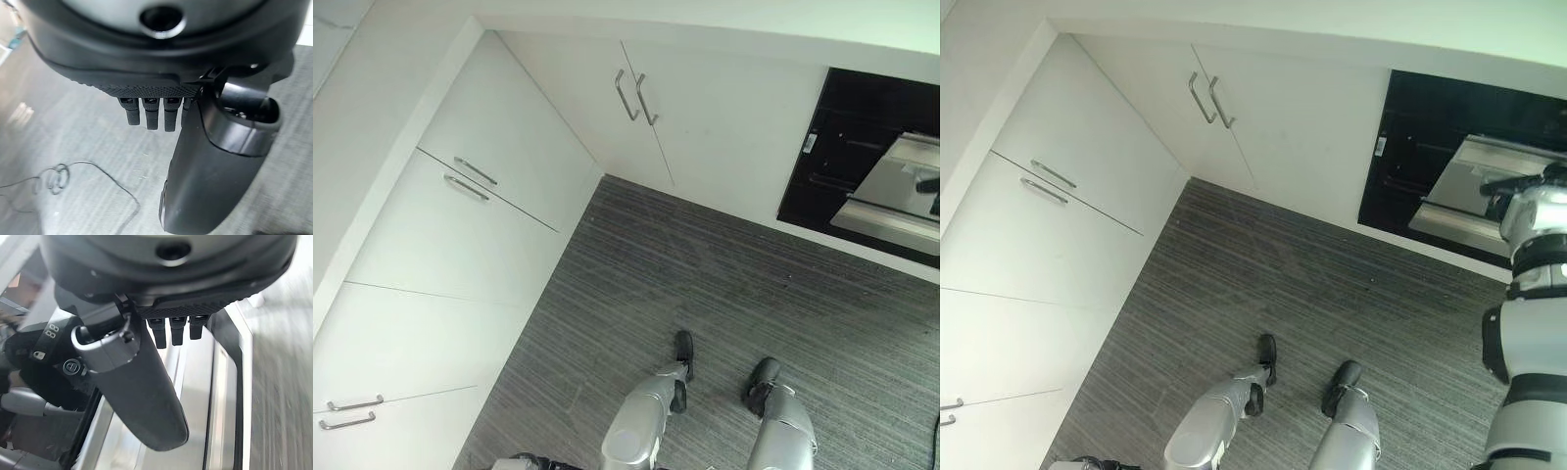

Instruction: Place the dishes in the dishwasher.

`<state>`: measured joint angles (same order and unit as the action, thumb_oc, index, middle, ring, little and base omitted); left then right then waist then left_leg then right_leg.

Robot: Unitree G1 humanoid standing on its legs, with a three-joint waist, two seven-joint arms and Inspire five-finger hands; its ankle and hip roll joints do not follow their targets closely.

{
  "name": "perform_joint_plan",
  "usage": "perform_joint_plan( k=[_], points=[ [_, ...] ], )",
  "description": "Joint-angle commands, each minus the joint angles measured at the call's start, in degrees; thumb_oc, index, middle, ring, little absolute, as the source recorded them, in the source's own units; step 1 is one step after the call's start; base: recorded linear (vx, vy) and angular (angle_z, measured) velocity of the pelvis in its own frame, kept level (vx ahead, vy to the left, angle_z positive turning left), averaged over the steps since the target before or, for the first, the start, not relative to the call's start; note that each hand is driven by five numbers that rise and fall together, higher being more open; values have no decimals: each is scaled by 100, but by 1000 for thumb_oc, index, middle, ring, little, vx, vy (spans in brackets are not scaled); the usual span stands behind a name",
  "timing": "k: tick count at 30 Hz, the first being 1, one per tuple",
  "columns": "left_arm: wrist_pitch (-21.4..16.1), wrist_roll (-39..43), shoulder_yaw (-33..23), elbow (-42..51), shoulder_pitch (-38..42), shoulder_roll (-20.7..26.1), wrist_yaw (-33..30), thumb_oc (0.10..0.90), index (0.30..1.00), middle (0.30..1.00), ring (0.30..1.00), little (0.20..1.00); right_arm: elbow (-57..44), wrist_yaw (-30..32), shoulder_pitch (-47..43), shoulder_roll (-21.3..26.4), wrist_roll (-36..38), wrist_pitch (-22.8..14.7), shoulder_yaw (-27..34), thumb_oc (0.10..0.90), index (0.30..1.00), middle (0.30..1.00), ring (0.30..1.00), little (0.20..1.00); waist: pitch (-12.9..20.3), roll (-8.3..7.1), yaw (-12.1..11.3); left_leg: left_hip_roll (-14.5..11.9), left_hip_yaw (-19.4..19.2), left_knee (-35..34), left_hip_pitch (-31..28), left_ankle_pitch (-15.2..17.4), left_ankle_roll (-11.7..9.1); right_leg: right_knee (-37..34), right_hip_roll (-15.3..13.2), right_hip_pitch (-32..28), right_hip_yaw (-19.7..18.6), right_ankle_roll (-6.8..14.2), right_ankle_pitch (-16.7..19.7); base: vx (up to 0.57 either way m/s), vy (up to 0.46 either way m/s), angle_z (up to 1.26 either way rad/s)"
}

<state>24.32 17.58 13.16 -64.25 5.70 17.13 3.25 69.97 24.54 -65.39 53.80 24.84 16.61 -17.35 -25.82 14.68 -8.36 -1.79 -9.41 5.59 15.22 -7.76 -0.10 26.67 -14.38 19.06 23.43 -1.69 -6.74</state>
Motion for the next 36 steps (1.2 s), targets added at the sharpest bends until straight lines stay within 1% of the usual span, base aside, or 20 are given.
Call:
perform_joint_plan(
  k=[1,5,6,7,8,9,10,12,16,19,20,21,23,25,27,28,29,31,33,36],
  points=[
    [-58,-340,190,-378,-354,578,-52,800,900,900,900,900,-1743,763,-807,498,-1296,-3103,-668,800,900,900,900,900,825,-612,-48,-329,274,1160,114,1649,-618,-948,-116,-617,-356,986,-197,-29,-15,-7],
    [-245,-407,186,-359,-445,646,-24,800,900,900,900,900,-1773,814,-556,541,-1430,-3380,-640,800,900,900,900,900,811,-706,-49,-361,242,1160,68,1685,-600,-948,-89,-635,-375,996,-183,-30,-27,-11],
    [-305,-408,200,-365,-446,661,-17,800,900,900,900,900,-1701,792,-535,498,-1376,-3471,-654,800,900,900,900,900,827,-756,-57,-374,275,1160,4,1821,-639,-948,-54,-680,-452,1049,-311,-136,-28,-9],
    [-350,-395,200,-352,-438,671,-17,800,900,900,900,900,-1691,699,-492,478,-1260,-3501,-607,800,900,900,900,900,788,-775,-44,-396,218,1160,76,1700,-597,-948,-57,-606,-397,995,-173,-183,-13,-6],
    [-426,-411,190,-353,-430,684,11,800,900,900,900,900,-1697,597,-365,386,-1069,-3476,-536,800,900,900,900,900,774,-820,-36,-416,197,1160,79,1706,-591,-948,-37,-593,-410,998,-167,-278,31,-8],
    [-498,-386,180,-323,-461,672,7,800,900,900,900,900,-1731,357,-167,272,-625,-3300,-384,800,900,900,900,900,763,-855,-15,-434,169,1160,66,1718,-590,-948,-15,-595,-434,996,-165,-227,82,-5],
    [-530,-353,179,-258,-431,661,13,800,900,900,900,900,-1772,-293,335,-13,116,-2795,19,800,900,900,900,900,763,-921,27,-461,119,1160,40,1734,-581,-948,-4,-589,-469,996,-151,-198,109,-3],
    [-517,-298,163,-174,-391,636,-18,800,900,900,900,900,-1859,-772,831,-283,277,-2518,359,800,900,900,900,900,765,-984,82,-502,58,1160,-14,1755,-572,-948,8,-618,-490,1002,-145,-149,102,-23],
    [-366,75,-30,244,-288,556,-264,800,900,900,900,900,-2488,-1748,2515,-894,683,-2184,930,800,900,900,900,900,846,-1171,324,-651,-159,1160,-238,1814,-561,-948,50,-782,-558,1028,-132,-104,104,-14],
    [-310,65,-108,388,-230,544,-271,800,900,900,900,900,-2703,-1894,3141,-1183,772,-2207,1092,800,900,900,900,900,907,-1239,421,-686,-212,1160,-336,1839,-553,-948,74,-863,-593,1033,-145,-29,44,-10],
    [-327,181,-137,425,-229,514,-284,800,900,900,900,900,-2792,-1988,3474,-1336,789,-2230,1191,800,900,900,900,900,956,-1272,479,-708,-235,1160,-395,1850,-546,-948,100,-914,-621,1024,-160,-13,46,-23],
    [-352,191,-147,444,-231,508,-275,800,900,900,900,900,-2812,-2011,3559,-1377,802,-2214,1224,800,900,900,900,900,971,-1282,489,-710,-242,1160,-414,1856,-544,-948,106,-930,-632,1023,-166,-2,61,-11],
    [-381,168,-222,470,-236,438,-277,800,900,900,900,900,-2943,-2033,4106,-1684,816,-2319,1345,800,900,900,900,900,1065,-1324,575,-746,-292,1160,-516,1881,-544,-948,132,-1024,-658,1018,-204,5,61,-4],
    [-487,217,-320,410,-276,369,-246,800,900,900,900,900,-2995,-2254,4691,-2020,898,-2314,1544,800,900,900,900,900,1212,-1360,689,-793,-349,1160,-645,1909,-557,-948,173,-1151,-681,1002,-273,13,83,-5],
    [-586,131,-366,347,-276,335,-173,800,900,900,900,900,-2970,-2457,4983,-2219,744,-2373,1597,800,900,900,900,900,1275,-1374,759,-824,-381,1160,-716,1922,-563,-948,194,-1223,-698,996,-318,-15,72,-13],
    [-657,107,-379,340,-288,325,-122,800,900,900,900,900,-2970,-2580,5096,-2288,781,-2302,1604,800,900,900,900,900,1300,-1378,784,-833,-387,1160,-742,1929,-566,-948,204,-1247,-711,990,-337,-41,85,-10],
    [-721,79,-439,350,-301,301,-43,800,900,900,900,900,-2887,-2799,5375,-2480,630,-2331,1629,800,900,900,900,900,1350,-1385,830,-859,-410,1160,-793,1940,-573,-948,212,-1310,-715,983,-380,-38,80,-7],
    [-806,-4,-488,343,-297,265,78,800,900,900,900,900,-2600,-3075,5715,-2786,667,-2398,1594,800,900,900,900,900,1403,-1397,873,-879,-433,1160,-878,1964,-566,-948,210,-1406,-699,977,-427,-23,64,-1],
    [-890,-68,-531,281,-295,245,156,800,900,900,900,900,-2286,-3331,5882,-2949,645,-2471,1582,800,900,900,900,900,1440,-1416,893,-893,-452,1160,-945,1988,-563,-948,206,-1472,-684,981,-455,-7,30,-3],
    [-1166,-190,-576,173,-295,185,215,800,900,900,900,900,-1695,-3564,6088,-3242,613,-2543,1491,800,900,900,900,900,1496,-1433,909,-908,-462,1160,-1026,2016,-560,-948,219,-1556,-674,972,-501,-3,6,-2]
  ],
)
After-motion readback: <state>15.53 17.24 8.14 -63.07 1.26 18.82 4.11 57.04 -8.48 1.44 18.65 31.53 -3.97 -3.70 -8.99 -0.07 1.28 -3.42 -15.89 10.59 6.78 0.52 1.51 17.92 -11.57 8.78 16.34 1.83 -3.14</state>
